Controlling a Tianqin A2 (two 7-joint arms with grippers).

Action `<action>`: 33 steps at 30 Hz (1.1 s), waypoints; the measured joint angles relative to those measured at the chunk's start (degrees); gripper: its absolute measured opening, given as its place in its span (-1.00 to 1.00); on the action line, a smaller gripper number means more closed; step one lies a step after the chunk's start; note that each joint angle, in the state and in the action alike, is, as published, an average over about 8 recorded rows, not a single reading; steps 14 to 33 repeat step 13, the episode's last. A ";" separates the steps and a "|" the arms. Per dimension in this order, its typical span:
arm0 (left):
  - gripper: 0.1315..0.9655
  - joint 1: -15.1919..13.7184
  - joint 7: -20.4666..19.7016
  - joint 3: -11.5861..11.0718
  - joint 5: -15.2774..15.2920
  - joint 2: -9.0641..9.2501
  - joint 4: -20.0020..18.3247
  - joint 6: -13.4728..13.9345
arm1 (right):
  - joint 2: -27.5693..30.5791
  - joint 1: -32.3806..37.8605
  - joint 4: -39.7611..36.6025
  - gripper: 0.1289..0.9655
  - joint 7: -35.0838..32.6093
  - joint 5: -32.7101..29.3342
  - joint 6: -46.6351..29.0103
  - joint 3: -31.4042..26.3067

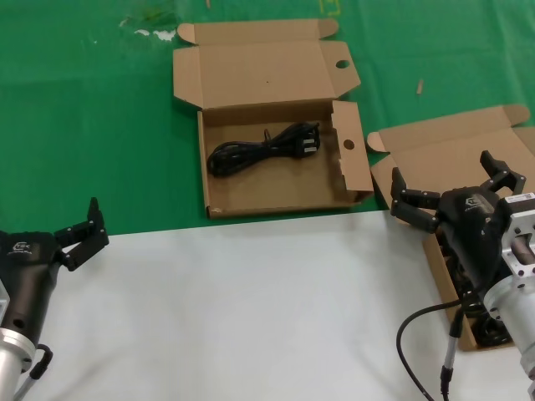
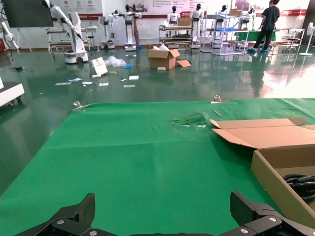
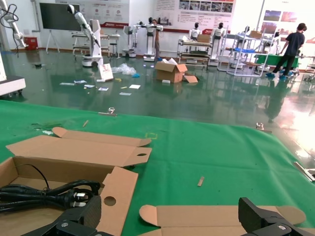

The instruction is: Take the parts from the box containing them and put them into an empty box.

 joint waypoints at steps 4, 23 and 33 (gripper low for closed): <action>1.00 0.00 0.00 0.00 0.00 0.00 0.00 0.00 | 0.00 0.00 0.00 1.00 0.00 0.00 0.00 0.00; 1.00 0.00 0.00 0.00 0.00 0.00 0.00 0.00 | 0.00 0.00 0.00 1.00 0.00 0.00 0.00 0.00; 1.00 0.00 0.00 0.00 0.00 0.00 0.00 0.00 | 0.00 0.00 0.00 1.00 0.00 0.00 0.00 0.00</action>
